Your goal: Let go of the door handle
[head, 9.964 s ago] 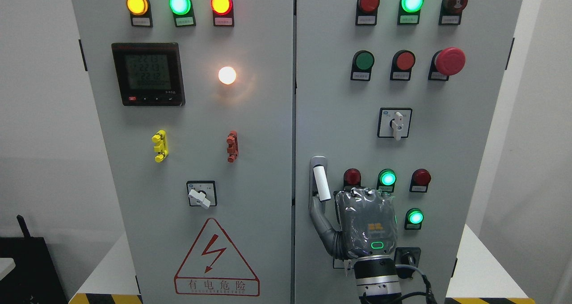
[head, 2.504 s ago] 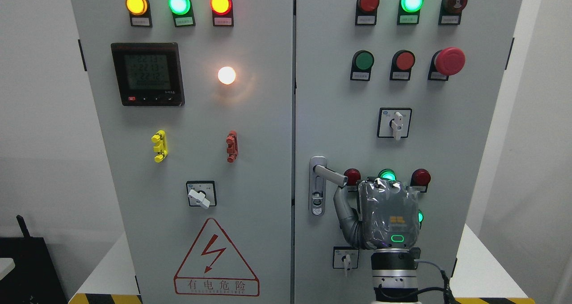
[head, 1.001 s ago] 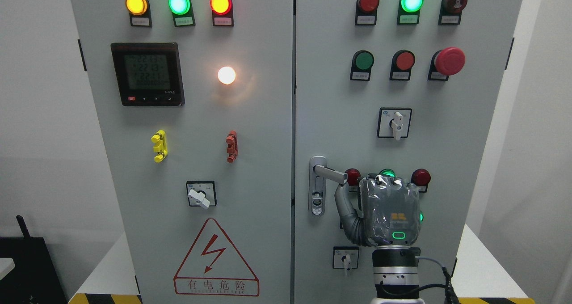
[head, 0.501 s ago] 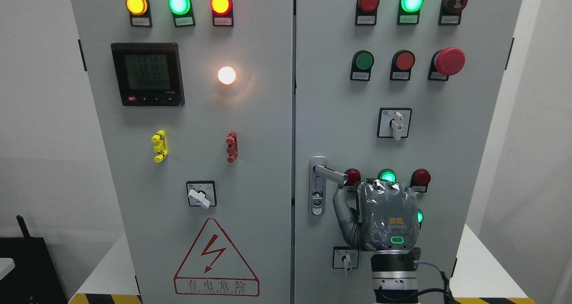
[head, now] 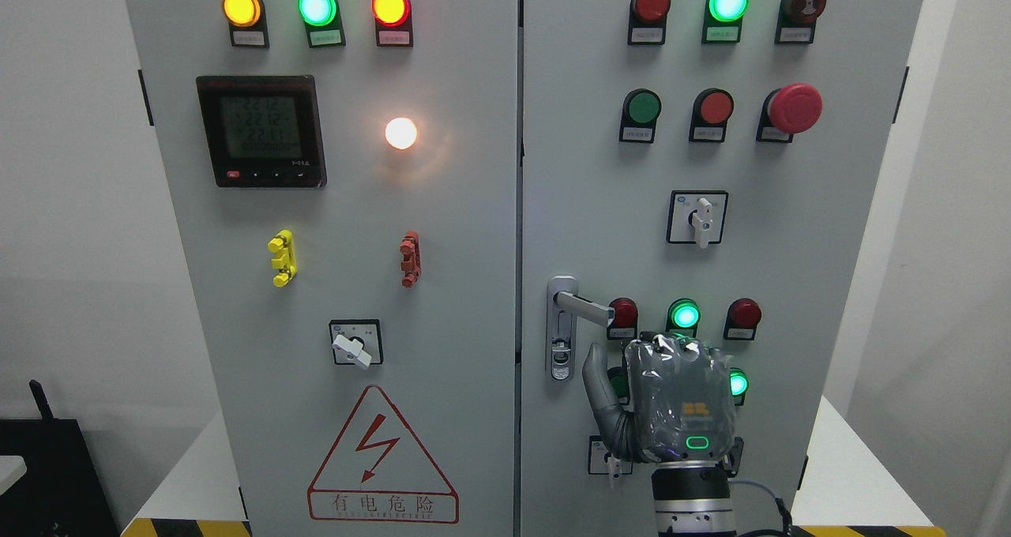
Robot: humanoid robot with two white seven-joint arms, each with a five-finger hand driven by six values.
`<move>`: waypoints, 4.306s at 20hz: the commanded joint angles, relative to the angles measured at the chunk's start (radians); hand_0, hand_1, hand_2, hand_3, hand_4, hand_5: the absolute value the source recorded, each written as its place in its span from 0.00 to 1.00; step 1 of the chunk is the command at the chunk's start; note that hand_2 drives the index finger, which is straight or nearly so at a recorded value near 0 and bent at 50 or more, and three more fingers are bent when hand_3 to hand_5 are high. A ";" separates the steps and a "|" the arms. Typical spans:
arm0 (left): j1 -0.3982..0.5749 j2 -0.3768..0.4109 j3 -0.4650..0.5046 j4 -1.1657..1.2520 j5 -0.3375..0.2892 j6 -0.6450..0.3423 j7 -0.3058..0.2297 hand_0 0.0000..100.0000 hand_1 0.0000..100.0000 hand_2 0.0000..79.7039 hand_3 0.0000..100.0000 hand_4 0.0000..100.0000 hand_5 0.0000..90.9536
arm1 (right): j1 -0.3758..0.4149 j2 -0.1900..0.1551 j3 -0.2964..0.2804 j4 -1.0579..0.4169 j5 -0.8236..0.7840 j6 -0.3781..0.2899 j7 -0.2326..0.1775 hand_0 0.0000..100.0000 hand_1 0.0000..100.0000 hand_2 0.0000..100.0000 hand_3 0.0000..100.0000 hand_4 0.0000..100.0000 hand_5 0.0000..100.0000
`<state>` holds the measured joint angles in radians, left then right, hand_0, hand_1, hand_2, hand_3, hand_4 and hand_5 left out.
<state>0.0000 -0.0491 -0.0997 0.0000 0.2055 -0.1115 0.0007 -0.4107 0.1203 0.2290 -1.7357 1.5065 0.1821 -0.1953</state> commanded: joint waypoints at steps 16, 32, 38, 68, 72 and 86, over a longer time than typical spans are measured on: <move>0.031 0.000 0.000 -0.031 0.000 0.000 0.001 0.12 0.39 0.00 0.00 0.00 0.00 | 0.184 -0.376 0.125 -0.228 -0.141 -0.124 -0.124 0.66 0.03 0.95 1.00 0.92 0.95; 0.031 0.000 0.000 -0.031 0.000 0.000 0.001 0.12 0.39 0.00 0.00 0.00 0.00 | 0.168 -0.820 0.177 -0.347 -0.402 -0.124 -0.159 0.60 0.06 0.82 1.00 0.88 0.92; 0.031 0.000 0.000 -0.031 0.000 0.000 0.001 0.12 0.39 0.00 0.00 0.00 0.00 | 0.119 -0.909 0.179 -0.352 -0.537 -0.125 -0.237 0.58 0.07 0.75 1.00 0.85 0.92; 0.031 0.000 0.000 -0.031 0.000 0.000 0.001 0.12 0.39 0.00 0.00 0.00 0.00 | 0.064 -1.240 0.220 -0.352 -1.263 -0.124 -0.130 0.52 0.00 0.53 1.00 1.00 1.00; 0.031 0.000 0.000 -0.031 0.000 0.000 0.001 0.12 0.39 0.00 0.00 0.00 0.00 | 0.029 -1.240 0.220 -0.352 -1.264 -0.113 -0.102 0.51 0.00 0.51 1.00 1.00 1.00; 0.031 0.000 0.000 -0.031 0.000 0.000 0.001 0.12 0.39 0.00 0.00 0.00 0.00 | -0.115 -1.101 0.230 -0.352 -1.316 0.030 0.022 0.47 0.00 0.48 1.00 1.00 1.00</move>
<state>0.0000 -0.0491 -0.0997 0.0000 0.2055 -0.1115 0.0007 -0.4634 -1.0599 0.4511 -2.0873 0.2002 0.1943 -0.2152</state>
